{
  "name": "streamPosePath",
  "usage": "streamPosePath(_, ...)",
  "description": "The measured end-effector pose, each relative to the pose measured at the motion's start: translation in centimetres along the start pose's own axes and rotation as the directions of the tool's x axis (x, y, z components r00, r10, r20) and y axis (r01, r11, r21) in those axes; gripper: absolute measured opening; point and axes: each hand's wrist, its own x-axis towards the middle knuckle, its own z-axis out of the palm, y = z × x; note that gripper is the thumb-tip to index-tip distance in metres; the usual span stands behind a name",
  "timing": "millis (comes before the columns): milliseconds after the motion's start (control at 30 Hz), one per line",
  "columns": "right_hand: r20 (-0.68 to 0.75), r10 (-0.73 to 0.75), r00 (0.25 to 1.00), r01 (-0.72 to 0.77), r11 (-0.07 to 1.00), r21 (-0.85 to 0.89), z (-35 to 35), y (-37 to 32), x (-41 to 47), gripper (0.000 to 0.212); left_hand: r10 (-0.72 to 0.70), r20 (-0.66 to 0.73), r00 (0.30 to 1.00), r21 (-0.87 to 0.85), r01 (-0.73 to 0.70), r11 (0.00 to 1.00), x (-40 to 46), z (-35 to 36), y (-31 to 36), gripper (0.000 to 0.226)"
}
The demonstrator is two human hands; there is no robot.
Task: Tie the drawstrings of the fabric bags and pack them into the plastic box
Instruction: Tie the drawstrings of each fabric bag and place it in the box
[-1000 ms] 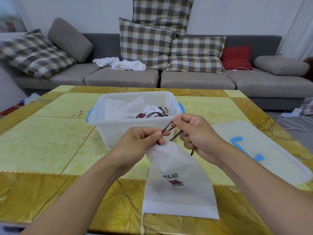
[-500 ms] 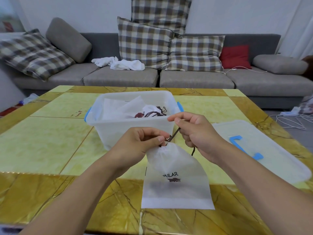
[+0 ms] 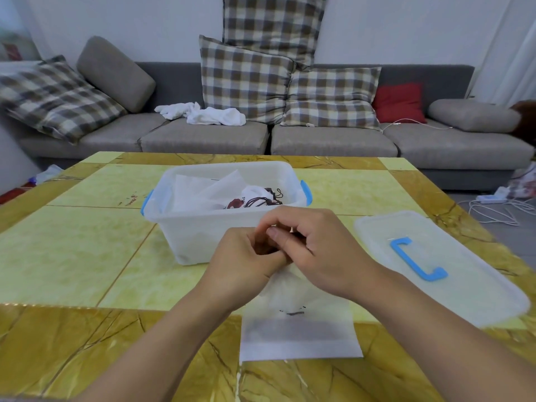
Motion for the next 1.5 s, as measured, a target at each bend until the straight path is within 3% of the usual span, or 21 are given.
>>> streamPosePath(133,-0.058,0.016,0.998,-0.016,1.0,0.004,-0.8,0.1,-0.2,0.018,0.016,-0.069,0.997,0.016,-0.015,1.0,0.2,-0.1,-0.2,0.017)
streamPosePath(300,0.044,-0.001,0.999,-0.002,0.998,0.061,-0.5,-0.6,-0.4,0.018,0.071,-0.062,0.996,0.061,-0.067,0.996,0.2,-0.1,-0.3,0.005)
streamPosePath(400,0.046,-0.021,0.999,0.016,0.994,0.104,-0.4,-0.9,-0.3,0.019,0.042,-0.084,0.996,0.078,-0.035,0.996,0.1,0.2,-0.1,0.03)
streamPosePath(667,-0.123,0.146,0.982,-0.122,0.975,0.184,-1.1,0.9,-0.1,0.01,-0.199,-0.071,0.977,-0.279,0.172,0.945,0.6,-0.3,0.7,0.031)
streamPosePath(833,-0.048,0.243,0.969,-0.23,0.953,0.195,-1.5,1.7,-0.4,0.012,-0.237,-0.101,0.966,-0.302,0.198,0.933,0.7,-0.5,0.6,0.048)
streamPosePath(967,-0.069,0.309,0.949,-0.283,0.926,0.249,-2.1,1.9,-0.2,0.01,-0.223,-0.11,0.969,-0.31,0.18,0.934,0.8,-0.4,0.6,0.046)
streamPosePath(1133,0.077,0.434,0.898,-0.434,0.84,0.325,-2.2,2.5,-0.6,0.012,-0.241,-0.095,0.966,-0.334,0.197,0.922,0.9,-0.5,0.5,0.048)
streamPosePath(1300,0.14,0.453,0.881,-0.472,0.811,0.347,-2.0,2.6,-0.8,0.013,-0.246,-0.026,0.969,-0.371,0.219,0.903,0.8,-0.6,0.4,0.049)
streamPosePath(1500,0.224,0.513,0.829,-0.551,0.676,0.49,-1.1,2.4,-0.7,0.023,-0.228,0.004,0.974,-0.381,0.212,0.9,1.1,-0.7,0.1,0.053)
